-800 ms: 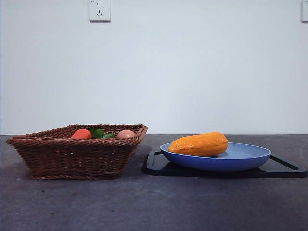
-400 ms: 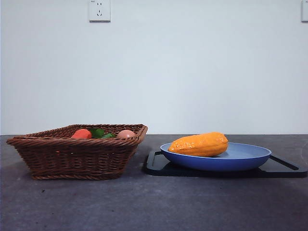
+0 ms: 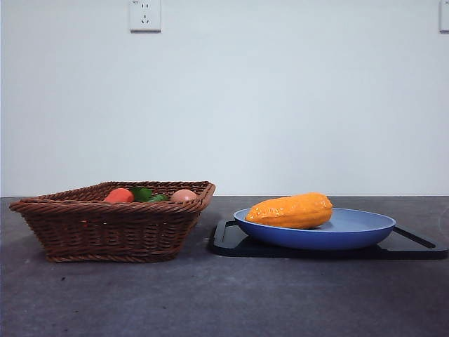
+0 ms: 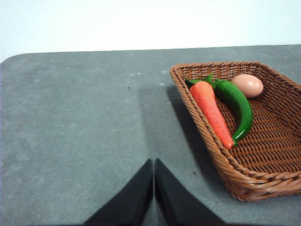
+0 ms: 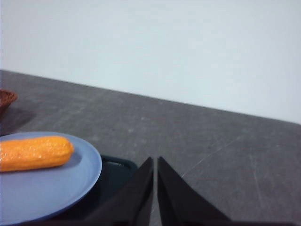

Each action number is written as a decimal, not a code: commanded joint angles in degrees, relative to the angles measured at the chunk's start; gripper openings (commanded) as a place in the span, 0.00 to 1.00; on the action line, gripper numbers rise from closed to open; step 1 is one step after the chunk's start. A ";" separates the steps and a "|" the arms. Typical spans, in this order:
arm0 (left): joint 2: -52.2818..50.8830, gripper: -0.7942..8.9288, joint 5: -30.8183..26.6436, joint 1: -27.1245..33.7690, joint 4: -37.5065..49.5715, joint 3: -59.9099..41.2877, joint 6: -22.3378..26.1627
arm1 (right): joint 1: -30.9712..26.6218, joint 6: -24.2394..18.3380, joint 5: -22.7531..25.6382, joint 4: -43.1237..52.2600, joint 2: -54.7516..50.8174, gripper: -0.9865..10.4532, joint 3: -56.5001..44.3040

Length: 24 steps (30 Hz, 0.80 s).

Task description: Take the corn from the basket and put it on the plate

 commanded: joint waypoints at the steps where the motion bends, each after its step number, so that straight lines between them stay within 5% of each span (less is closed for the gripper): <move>1: -0.04 0.09 0.28 0.11 -2.97 -0.55 -0.13 | 0.07 1.46 0.22 0.13 -0.07 0.09 -1.11; 24: -0.04 0.09 0.26 0.11 -2.95 -0.55 -0.13 | 0.09 0.83 0.22 -9.27 -0.04 0.09 -1.31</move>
